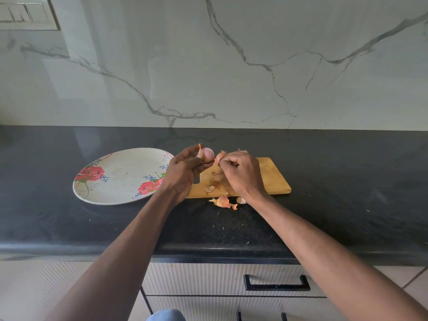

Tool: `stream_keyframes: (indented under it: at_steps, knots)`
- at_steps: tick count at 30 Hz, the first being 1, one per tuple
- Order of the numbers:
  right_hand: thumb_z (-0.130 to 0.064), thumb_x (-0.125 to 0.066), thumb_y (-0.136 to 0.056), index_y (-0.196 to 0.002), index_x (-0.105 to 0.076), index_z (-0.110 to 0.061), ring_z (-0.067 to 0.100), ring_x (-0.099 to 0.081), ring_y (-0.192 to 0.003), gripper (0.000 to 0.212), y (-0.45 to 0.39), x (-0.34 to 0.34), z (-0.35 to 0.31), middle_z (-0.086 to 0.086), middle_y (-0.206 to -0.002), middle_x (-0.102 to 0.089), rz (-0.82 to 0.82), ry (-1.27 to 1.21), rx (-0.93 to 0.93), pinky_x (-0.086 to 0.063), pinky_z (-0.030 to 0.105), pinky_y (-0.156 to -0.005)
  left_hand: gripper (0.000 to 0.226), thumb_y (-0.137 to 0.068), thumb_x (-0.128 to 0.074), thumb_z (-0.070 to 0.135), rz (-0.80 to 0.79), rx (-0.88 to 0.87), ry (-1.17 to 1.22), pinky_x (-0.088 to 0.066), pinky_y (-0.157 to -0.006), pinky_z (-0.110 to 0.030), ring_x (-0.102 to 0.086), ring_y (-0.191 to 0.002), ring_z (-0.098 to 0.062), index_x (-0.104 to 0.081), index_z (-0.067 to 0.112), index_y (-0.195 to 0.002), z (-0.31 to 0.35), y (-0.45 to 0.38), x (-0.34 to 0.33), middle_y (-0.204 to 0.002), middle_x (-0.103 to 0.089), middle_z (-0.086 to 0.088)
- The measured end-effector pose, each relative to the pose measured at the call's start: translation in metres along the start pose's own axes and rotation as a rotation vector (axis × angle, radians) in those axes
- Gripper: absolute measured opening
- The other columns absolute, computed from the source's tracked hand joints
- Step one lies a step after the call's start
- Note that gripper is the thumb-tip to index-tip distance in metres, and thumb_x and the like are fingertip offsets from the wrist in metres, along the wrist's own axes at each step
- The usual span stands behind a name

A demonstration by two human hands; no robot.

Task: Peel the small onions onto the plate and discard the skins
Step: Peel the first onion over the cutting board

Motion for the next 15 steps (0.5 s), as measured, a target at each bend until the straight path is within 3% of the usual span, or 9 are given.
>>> stream_keyframes:
  at_steps: [3, 4, 8, 12, 15]
  knots:
    - [-0.01, -0.072, -0.09, -0.091, -0.078, -0.003, -0.002, -0.068, -0.063, 0.009, 0.0006, 0.0034, -0.0023, -0.004, -0.076, -0.072, -0.029, -0.191, -0.074, -0.053, 0.014, -0.064, 0.019, -0.093, -0.059, -0.004, -0.026, 0.004, -0.016, -0.059, -0.081, -0.028, -0.07, -0.091, -0.024, -0.062, -0.001, -0.112, -0.0005, 0.0006, -0.0005, -0.103, -0.07, -0.016]
    - [-0.012, -0.073, -0.09, -0.101, -0.077, -0.002, -0.002, -0.069, -0.063, 0.015, 0.0005, 0.0034, -0.0022, -0.003, -0.08, -0.073, -0.038, -0.237, -0.096, -0.053, 0.013, -0.057, 0.022, -0.089, -0.063, -0.005, -0.054, 0.004, -0.015, -0.058, -0.081, -0.029, -0.07, -0.09, -0.023, -0.063, -0.001, -0.111, 0.0002, 0.0015, -0.0018, -0.102, -0.071, -0.015]
    - [-0.017, -0.074, -0.09, -0.109, -0.076, -0.004, 0.008, -0.074, -0.066, 0.023, -0.0013, -0.0009, -0.0002, 0.003, -0.091, -0.077, -0.087, -0.257, -0.093, -0.056, 0.018, -0.057, 0.032, -0.072, -0.069, -0.002, -0.129, 0.013, -0.013, -0.058, -0.089, -0.029, -0.072, -0.089, -0.021, -0.066, 0.002, -0.104, -0.0002, 0.0043, -0.0068, -0.097, -0.075, -0.011]
    - [-0.006, -0.071, -0.09, -0.106, -0.075, 0.0, -0.016, -0.064, -0.066, 0.018, -0.0007, 0.004, -0.0033, -0.004, -0.09, -0.072, -0.055, -0.169, -0.049, -0.045, 0.002, -0.06, 0.034, -0.073, -0.071, 0.003, -0.152, 0.013, -0.051, -0.059, -0.091, -0.031, -0.072, -0.093, -0.02, -0.067, 0.003, -0.107, -0.0017, 0.0056, -0.0088, -0.101, -0.076, -0.011]
    - [-0.003, -0.07, -0.09, -0.099, -0.077, 0.001, -0.021, -0.06, -0.068, 0.012, 0.0009, 0.0061, -0.0079, -0.007, -0.085, -0.069, -0.036, -0.098, 0.036, -0.039, -0.004, -0.066, 0.035, -0.074, -0.074, 0.007, -0.151, 0.009, -0.07, -0.059, -0.092, -0.034, -0.072, -0.095, -0.021, -0.068, 0.003, -0.108, -0.0029, 0.0044, -0.006, -0.104, -0.075, -0.013]
Point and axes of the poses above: each hand's wrist, its own y-axis away from the middle knuckle, its own x-axis out of the back of the hand, z = x × y, the point moved 5 cm from there along -y, towards the middle knuckle
